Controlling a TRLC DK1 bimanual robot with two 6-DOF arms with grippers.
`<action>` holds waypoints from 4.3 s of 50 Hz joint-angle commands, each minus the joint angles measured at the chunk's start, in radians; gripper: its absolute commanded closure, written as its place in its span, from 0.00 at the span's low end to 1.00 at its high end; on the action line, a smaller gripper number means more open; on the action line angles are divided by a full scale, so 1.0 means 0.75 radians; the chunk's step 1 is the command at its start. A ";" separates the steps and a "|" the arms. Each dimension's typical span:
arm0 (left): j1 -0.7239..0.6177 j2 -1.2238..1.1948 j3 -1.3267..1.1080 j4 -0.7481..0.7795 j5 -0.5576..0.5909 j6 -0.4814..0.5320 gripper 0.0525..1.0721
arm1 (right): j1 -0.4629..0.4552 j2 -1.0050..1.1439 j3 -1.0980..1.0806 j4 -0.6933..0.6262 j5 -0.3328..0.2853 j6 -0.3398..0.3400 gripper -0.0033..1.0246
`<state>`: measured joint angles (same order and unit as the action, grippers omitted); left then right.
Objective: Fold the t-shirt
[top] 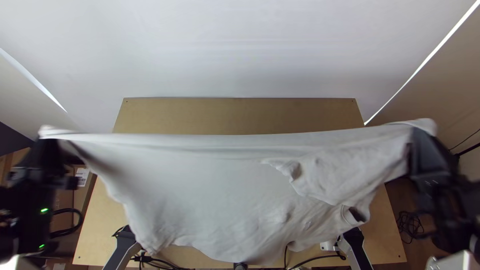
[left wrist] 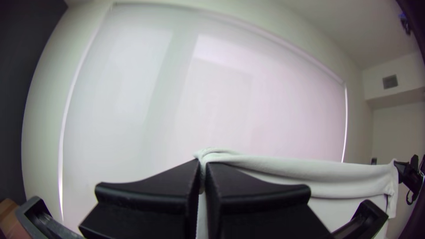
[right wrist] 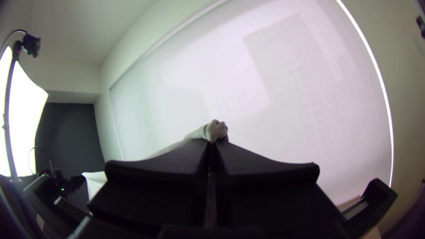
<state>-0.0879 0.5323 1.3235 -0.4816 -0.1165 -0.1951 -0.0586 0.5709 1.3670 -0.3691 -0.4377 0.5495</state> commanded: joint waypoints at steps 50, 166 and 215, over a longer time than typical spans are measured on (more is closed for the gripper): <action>0.158 1.074 -0.662 0.828 0.229 -0.049 0.98 | 0.117 1.188 -0.720 0.760 0.126 -0.050 0.97; 0.220 1.507 -0.570 0.589 0.335 -0.075 0.98 | 0.195 1.483 -0.467 0.110 0.164 0.012 0.97; 0.522 0.922 -0.623 0.251 0.550 0.019 0.09 | -0.057 0.861 -0.683 -0.960 -0.124 -0.262 0.04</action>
<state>0.2897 1.2713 0.8547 -0.2642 0.2783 -0.2081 -0.0948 1.2098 0.8948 -0.9688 -0.5167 0.4351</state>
